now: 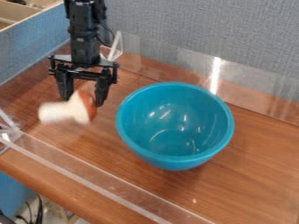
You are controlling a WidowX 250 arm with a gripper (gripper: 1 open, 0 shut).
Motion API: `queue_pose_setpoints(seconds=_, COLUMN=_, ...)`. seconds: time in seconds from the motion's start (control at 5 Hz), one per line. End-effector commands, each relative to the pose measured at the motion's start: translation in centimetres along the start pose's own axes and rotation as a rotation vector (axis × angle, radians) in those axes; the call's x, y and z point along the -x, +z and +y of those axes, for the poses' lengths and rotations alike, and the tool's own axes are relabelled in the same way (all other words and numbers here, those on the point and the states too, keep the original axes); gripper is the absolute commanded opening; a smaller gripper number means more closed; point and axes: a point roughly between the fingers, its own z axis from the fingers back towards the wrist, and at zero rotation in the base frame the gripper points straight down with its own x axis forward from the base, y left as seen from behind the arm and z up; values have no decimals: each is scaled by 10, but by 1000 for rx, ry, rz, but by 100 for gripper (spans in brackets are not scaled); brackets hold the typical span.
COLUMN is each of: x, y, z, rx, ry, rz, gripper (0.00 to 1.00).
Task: Remove the mushroom from inside the blue bowl and put it on the table
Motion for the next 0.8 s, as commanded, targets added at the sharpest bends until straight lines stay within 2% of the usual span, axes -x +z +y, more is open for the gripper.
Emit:
queue_pose_setpoints(seconds=0.0, x=-3, y=28, z=-2, rx=2, ry=-12, rz=-76, gripper=100)
queue_pose_setpoints(seconds=0.6, x=7, y=43, z=-3, rx=15, ry=-8, rz=-80, gripper=100)
